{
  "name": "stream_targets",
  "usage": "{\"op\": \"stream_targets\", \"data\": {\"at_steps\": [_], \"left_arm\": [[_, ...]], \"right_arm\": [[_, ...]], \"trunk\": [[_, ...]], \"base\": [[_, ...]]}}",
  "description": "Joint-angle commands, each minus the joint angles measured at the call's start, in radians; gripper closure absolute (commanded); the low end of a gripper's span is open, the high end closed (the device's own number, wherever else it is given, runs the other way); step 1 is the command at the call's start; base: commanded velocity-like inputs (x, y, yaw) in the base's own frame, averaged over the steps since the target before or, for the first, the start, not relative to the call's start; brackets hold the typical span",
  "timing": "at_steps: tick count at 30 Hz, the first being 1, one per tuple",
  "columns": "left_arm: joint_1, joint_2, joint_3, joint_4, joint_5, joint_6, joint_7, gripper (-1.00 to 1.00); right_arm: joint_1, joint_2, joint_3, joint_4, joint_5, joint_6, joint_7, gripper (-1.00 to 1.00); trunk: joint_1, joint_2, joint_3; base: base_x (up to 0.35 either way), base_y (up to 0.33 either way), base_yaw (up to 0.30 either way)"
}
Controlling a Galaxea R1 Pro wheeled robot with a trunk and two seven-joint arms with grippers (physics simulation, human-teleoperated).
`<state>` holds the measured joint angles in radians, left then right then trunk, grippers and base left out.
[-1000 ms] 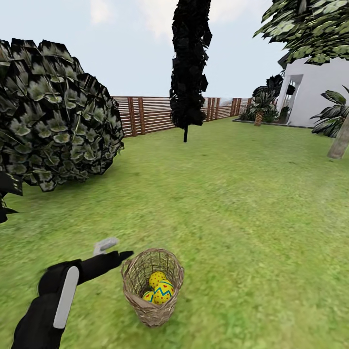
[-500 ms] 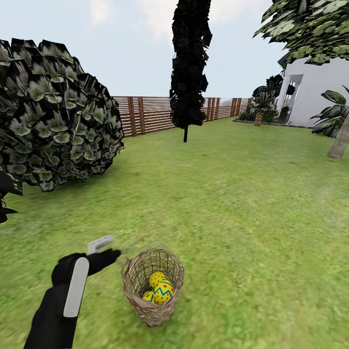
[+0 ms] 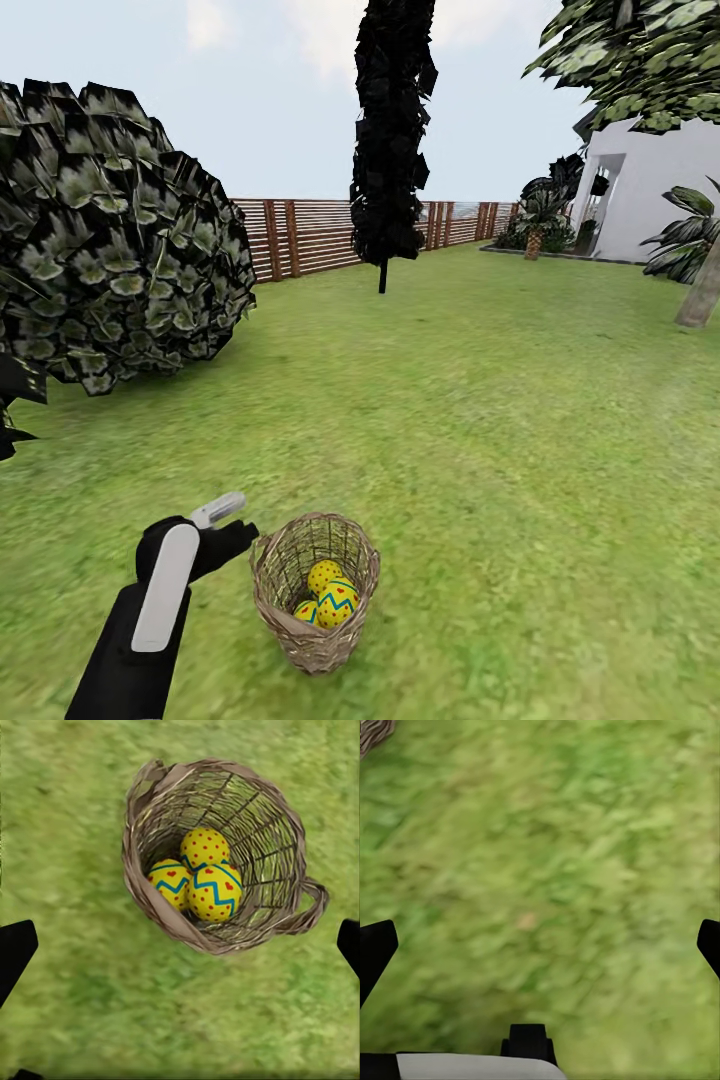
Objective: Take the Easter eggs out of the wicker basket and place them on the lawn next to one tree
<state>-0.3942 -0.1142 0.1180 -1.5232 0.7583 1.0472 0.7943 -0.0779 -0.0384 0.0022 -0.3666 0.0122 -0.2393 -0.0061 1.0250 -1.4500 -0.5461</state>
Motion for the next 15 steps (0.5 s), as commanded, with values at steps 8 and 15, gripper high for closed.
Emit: {"op": "stream_targets", "data": {"at_steps": [8, 15], "left_arm": [[0.0, 0.001, 0.003, 0.063, 0.068, -0.008, 0.024, -1.0], [-0.048, -0.001, -0.001, 0.262, 0.179, -0.163, 0.043, -1.0]], "right_arm": [[0.0, 0.0, 0.001, 0.0, 0.0, 0.0, 0.0, -1.0], [0.0, 0.0, 0.002, 0.0, 0.001, 0.0, 0.0, -1.0]], "trunk": [[0.0, 0.0, 0.0], [0.0, 0.0, 0.0]], "base": [[0.0, 0.0, 0.0], [0.0, 0.0, 0.0]]}}
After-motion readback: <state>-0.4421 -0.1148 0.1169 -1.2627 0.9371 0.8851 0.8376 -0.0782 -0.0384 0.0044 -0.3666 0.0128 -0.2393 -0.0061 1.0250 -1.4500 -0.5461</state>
